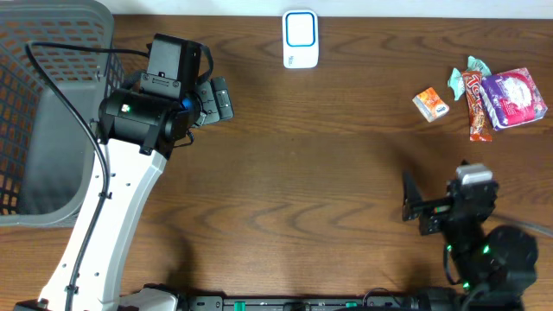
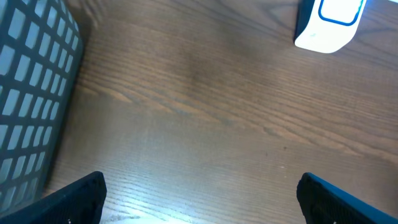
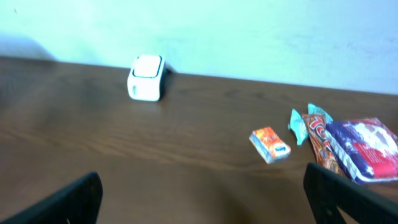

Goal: Scan the item barcode

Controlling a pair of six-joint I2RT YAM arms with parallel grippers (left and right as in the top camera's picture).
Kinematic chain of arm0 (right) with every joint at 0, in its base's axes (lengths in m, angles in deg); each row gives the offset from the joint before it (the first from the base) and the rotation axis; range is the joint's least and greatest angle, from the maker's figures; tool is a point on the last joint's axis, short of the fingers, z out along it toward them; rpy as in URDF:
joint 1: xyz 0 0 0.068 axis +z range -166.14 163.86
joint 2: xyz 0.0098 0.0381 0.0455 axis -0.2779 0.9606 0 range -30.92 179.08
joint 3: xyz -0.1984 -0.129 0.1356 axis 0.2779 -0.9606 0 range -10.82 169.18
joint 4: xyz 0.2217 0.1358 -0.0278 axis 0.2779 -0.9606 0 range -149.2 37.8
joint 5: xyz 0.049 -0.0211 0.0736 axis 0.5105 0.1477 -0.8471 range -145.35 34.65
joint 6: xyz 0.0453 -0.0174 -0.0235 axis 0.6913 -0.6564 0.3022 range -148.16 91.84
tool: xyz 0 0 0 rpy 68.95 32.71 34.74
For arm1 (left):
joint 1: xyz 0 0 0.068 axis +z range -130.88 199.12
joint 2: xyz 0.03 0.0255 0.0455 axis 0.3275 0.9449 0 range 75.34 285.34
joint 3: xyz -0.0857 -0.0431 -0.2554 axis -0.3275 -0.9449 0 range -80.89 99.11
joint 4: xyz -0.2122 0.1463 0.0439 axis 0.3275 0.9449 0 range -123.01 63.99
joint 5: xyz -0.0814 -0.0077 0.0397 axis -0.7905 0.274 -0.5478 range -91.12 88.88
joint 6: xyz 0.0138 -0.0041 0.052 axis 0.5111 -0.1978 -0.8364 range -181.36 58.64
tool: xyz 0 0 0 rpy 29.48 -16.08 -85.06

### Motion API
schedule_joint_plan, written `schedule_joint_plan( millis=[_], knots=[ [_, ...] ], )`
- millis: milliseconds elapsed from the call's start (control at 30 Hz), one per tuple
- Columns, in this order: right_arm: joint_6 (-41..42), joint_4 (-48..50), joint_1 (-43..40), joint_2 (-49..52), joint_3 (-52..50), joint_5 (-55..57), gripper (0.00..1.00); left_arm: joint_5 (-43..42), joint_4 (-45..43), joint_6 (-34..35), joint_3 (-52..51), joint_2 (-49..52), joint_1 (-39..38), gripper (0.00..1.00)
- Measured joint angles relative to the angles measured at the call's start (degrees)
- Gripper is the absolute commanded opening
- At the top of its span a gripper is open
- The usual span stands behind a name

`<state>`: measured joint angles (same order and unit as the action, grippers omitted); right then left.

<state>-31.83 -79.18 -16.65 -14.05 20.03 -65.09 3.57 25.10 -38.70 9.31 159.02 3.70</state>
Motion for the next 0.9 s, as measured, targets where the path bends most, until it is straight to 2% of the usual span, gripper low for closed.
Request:
schedule_joint_plan(
  millis=[233, 567, 733, 900],
  knots=[
    [-0.59, 11.02, -1.29, -8.66, -13.42, -0.83, 0.99, -0.02, 0.0, 0.0, 0.0, 0.0, 0.0, 0.98],
    [-0.63, 26.99, -0.37, -15.93, -26.75, -0.46, 0.99, 0.0, 0.0, 0.0, 0.0, 0.0, 0.0, 0.98],
    [-0.63, 29.83, 2.01, -16.09, -29.55, 2.1, 0.99, -0.02, 0.02, -0.02, 0.0, 0.0, 0.0, 0.98],
    [-0.59, 24.87, 2.62, -16.2, -30.14, 4.83, 0.99, -0.02, 0.0, -0.02, 0.0, 0.0, 0.0, 0.98]
  ],
)
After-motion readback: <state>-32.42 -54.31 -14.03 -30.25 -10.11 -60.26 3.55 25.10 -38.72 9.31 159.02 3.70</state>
